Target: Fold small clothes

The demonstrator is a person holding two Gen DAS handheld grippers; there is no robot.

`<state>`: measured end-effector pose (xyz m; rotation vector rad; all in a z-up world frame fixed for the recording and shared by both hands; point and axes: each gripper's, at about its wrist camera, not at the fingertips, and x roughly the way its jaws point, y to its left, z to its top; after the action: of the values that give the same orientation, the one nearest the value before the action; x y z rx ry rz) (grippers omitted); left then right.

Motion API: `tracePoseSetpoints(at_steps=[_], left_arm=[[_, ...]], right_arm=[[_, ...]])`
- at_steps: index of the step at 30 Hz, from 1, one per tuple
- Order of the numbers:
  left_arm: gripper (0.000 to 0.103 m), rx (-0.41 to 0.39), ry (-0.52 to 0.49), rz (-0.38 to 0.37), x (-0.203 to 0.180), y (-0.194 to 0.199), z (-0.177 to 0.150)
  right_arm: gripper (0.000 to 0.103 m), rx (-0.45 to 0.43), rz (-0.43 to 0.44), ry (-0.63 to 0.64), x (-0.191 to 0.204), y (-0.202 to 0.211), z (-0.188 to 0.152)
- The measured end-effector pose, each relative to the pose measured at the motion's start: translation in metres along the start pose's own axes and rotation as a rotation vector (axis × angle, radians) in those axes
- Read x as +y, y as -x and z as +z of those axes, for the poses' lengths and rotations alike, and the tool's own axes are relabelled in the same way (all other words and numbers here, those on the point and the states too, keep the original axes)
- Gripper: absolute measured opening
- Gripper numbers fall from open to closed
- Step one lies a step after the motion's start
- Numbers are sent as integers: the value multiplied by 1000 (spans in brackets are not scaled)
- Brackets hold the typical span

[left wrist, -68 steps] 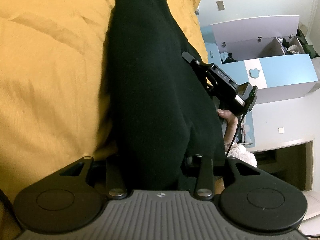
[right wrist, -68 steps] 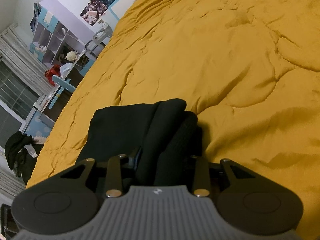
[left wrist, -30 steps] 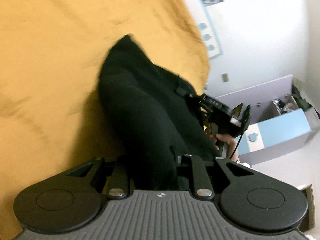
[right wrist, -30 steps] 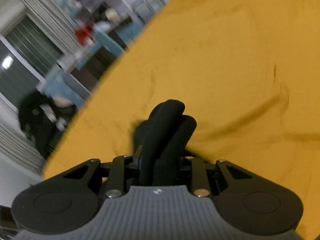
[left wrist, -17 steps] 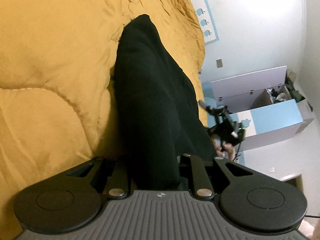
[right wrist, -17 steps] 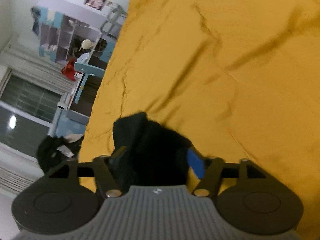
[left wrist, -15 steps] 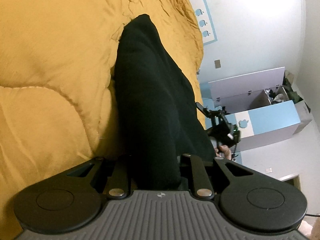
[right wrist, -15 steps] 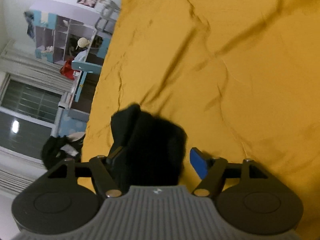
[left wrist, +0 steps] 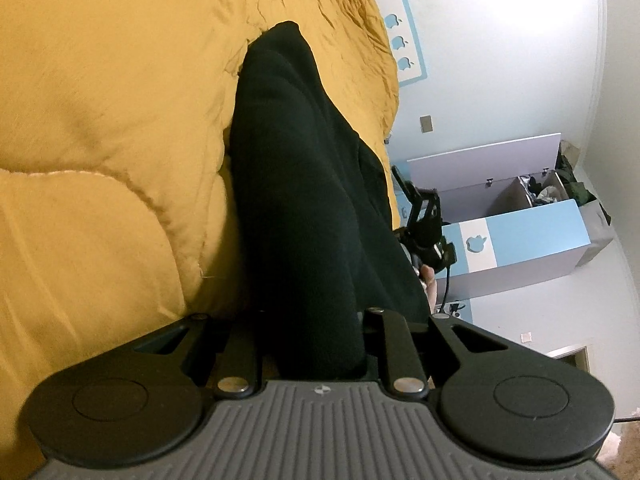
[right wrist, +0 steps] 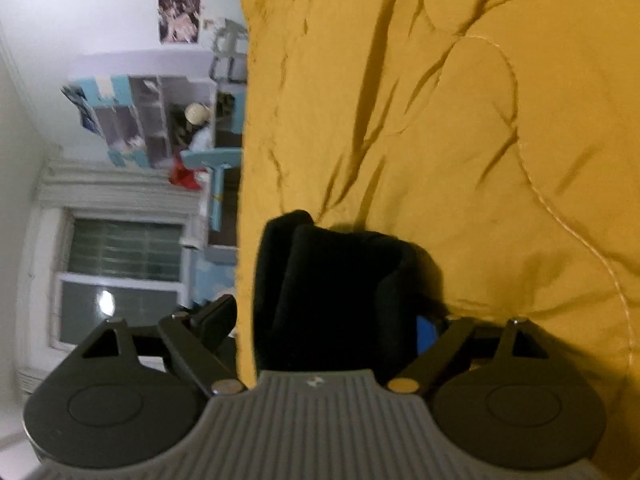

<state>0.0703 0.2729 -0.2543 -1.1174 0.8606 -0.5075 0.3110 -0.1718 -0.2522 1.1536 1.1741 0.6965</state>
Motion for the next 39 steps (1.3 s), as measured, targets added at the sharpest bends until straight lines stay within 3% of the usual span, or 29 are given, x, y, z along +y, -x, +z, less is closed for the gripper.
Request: tracePoseSetpoints(at_steps=[3,8,9,10,13,20,25,28,32,34,37,39], left_arm=[[24,-1,-2,-2,1,0,0],[24,-12,-9,6,-1,0,0],[22,-19,-12,10,-2,0,-1],[21,-38,-9,13,-3,1,-2],[18,-73,-48,34,-14,3,-8],[17,-176,-191,-20,-68,27,4],[17,-275,-230,-45,-88,50,8],[17,-264,-149,-22,-66,43,2],[14,-183,-10,98,-4,12,-11],[14,-187,6,68,15,12,-14],[14,-164,5,52,13,15,-12],[15,-145,-2,61,10,17,-11]], right_arm=[[82,7,-35,40,3,-1,-2],[78,82,-234,245,35,-32,-11],[53,82,-277,304,42,-38,-13],[38,86,-299,349,48,-42,-15],[31,78,-287,362,64,-46,-15],[29,55,-110,511,138,-43,-10],[29,85,-10,565,180,-76,11],[29,146,-79,617,180,-115,23],[30,271,-312,622,131,-176,31],[40,283,-392,627,101,-186,30],[42,244,-272,440,78,-170,47],[46,210,-268,376,78,-149,48]])
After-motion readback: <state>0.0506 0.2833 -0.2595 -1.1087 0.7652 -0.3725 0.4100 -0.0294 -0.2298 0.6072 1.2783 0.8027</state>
